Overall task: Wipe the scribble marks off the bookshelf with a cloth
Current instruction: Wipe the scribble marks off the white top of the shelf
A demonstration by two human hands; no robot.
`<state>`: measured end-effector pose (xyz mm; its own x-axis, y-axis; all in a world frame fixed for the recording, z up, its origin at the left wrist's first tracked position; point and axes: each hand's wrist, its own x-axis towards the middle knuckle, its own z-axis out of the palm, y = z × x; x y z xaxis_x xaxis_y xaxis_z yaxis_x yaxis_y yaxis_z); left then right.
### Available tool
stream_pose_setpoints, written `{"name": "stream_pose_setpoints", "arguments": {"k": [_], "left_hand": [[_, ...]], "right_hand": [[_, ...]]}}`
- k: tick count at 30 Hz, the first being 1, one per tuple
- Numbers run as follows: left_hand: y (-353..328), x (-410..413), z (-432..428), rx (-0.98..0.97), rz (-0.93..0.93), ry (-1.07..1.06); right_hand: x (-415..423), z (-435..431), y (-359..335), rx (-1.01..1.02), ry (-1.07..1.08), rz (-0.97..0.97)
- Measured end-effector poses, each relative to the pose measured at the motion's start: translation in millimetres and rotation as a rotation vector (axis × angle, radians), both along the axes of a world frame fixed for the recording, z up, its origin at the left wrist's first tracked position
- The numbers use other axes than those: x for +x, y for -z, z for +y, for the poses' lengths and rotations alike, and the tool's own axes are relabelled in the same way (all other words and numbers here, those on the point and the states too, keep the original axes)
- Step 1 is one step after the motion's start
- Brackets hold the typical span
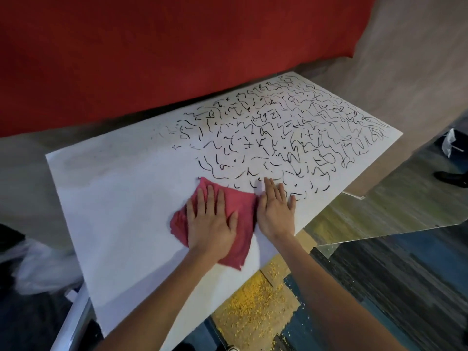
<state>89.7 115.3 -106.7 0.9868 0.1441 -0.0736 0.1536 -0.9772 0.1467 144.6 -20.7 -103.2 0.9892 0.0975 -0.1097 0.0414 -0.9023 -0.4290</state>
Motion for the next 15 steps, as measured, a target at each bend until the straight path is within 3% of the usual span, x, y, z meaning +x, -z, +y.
{"name": "stream_pose_setpoints", "arguments": {"k": [4,11,15], "left_hand": [[-0.3,-5.1,21.2,0.017,0.031,0.06],[-1.7,71.8,20.0,0.029,0.028,-0.069],[-1.9,61.6,6.9,0.031,0.051,0.017]], "right_hand": [[-0.3,0.0,1.5,0.029,0.008,-0.017],[4.9,3.1,4.6,-0.027,0.023,-0.027],[6.5,1.2,3.2,-0.004,0.016,-0.042]]}}
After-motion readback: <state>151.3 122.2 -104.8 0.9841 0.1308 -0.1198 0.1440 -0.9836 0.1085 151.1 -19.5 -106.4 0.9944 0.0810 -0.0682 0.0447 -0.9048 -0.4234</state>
